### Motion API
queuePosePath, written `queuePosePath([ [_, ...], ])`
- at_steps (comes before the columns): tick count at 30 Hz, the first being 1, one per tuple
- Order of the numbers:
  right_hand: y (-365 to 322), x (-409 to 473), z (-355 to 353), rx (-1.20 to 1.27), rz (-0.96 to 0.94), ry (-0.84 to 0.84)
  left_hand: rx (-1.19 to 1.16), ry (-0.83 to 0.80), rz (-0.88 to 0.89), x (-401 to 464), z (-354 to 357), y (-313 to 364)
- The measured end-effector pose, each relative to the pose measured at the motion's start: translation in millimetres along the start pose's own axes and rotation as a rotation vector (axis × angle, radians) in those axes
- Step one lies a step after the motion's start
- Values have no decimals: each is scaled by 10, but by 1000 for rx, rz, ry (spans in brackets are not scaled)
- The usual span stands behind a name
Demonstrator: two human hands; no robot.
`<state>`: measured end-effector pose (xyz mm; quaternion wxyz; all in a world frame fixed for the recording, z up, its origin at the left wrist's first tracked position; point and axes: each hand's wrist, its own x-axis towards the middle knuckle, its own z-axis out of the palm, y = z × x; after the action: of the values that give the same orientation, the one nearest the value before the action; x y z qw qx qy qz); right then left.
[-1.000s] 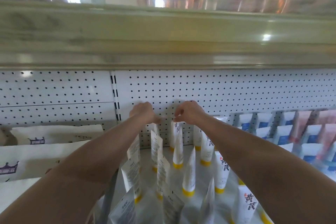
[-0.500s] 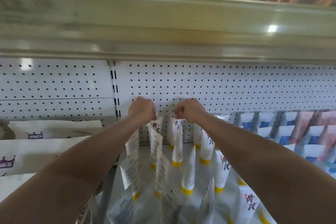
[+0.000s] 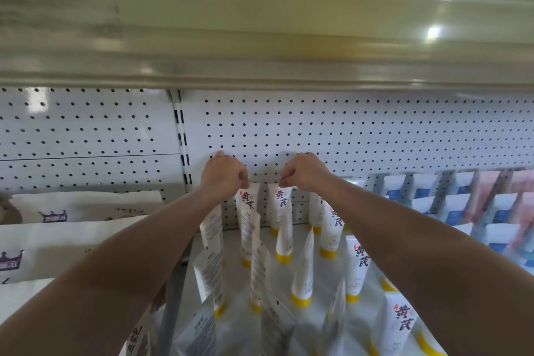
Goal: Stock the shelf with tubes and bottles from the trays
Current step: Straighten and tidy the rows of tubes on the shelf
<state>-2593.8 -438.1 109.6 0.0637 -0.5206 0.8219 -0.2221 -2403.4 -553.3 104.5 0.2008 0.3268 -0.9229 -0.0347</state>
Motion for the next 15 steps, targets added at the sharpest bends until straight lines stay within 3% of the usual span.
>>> queuePosePath([
  [15, 0, 15, 9, 14, 19, -8, -2, 8, 12, -15, -4, -11],
])
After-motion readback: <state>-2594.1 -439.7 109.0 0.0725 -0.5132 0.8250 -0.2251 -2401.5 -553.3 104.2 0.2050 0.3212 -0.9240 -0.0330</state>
